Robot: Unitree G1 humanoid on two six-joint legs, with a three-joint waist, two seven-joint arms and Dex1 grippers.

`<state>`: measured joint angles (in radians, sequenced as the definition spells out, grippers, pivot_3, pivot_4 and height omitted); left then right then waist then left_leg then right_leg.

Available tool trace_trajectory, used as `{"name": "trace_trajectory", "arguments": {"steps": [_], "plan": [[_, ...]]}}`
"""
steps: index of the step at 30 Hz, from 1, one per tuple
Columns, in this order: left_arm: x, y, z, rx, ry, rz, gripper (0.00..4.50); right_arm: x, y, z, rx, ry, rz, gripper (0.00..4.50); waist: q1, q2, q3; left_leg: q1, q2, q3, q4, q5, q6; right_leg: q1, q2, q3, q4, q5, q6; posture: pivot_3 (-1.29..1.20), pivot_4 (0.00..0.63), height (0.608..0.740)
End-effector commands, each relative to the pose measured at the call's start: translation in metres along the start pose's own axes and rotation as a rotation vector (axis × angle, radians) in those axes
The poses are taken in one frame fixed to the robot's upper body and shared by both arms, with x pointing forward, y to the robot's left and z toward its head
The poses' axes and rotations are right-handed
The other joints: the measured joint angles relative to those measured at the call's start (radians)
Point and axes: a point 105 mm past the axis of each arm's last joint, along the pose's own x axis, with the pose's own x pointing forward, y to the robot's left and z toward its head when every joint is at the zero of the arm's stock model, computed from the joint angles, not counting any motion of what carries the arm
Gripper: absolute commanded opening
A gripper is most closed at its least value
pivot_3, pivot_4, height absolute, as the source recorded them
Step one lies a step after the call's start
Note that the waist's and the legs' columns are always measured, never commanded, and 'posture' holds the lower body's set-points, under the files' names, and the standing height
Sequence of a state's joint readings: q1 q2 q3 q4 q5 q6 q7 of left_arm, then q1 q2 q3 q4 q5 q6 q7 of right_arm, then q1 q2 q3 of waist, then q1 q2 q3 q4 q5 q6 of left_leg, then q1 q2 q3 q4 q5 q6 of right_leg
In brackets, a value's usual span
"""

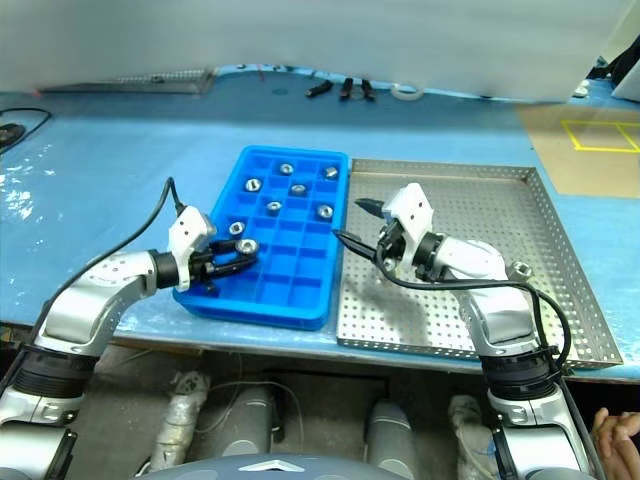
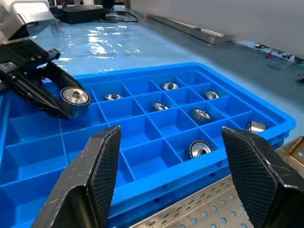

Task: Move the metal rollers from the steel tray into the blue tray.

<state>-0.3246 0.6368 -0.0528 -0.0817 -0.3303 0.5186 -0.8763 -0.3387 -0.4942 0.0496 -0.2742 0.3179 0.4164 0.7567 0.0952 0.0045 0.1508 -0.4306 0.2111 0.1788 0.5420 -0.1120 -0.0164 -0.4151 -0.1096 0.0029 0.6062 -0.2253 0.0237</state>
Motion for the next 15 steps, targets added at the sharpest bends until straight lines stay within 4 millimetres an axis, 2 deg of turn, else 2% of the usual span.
{"name": "trace_trajectory", "arguments": {"steps": [1, 3, 6, 15], "plan": [[-0.001, 0.001, 0.009, 0.045, -0.011, -0.018, 3.23, -0.006, -0.001, 0.013, -0.024, -0.040, -0.013, 3.59, -0.001, 0.000, 0.000, 0.000, 0.000, 0.000, 0.000, 0.000, 0.000, 0.000, 0.000, 0.000, 0.000, 0.000, 0.000, 0.00, 0.150, 0.740], [0.000, 0.002, 0.008, 0.054, 0.003, -0.019, 3.89, -0.006, 0.000, 0.014, -0.021, -0.040, -0.013, 3.59, -0.001, 0.000, 0.000, -0.001, 0.000, 0.000, 0.000, 0.000, 0.000, -0.001, 0.000, 0.000, 0.000, 0.000, 0.000, -0.01, 0.150, 0.740], [0.001, 0.001, 0.009, 0.064, 0.009, -0.037, 3.89, -0.007, 0.002, 0.015, -0.011, -0.044, -0.009, 3.59, -0.001, 0.000, 0.000, 0.000, 0.000, 0.000, 0.000, 0.000, 0.000, -0.001, 0.000, 0.000, 0.000, 0.000, 0.000, -0.02, 0.150, 0.740], [0.019, -0.006, 0.045, 0.093, -0.112, -0.152, 3.89, -0.026, 0.006, 0.021, 0.047, -0.032, 0.032, 3.59, -0.002, 0.000, 0.000, -0.001, -0.001, 0.000, 0.001, 0.000, 0.000, -0.001, 0.000, 0.000, 0.001, 0.000, 0.000, -0.09, 0.150, 0.740]]}}
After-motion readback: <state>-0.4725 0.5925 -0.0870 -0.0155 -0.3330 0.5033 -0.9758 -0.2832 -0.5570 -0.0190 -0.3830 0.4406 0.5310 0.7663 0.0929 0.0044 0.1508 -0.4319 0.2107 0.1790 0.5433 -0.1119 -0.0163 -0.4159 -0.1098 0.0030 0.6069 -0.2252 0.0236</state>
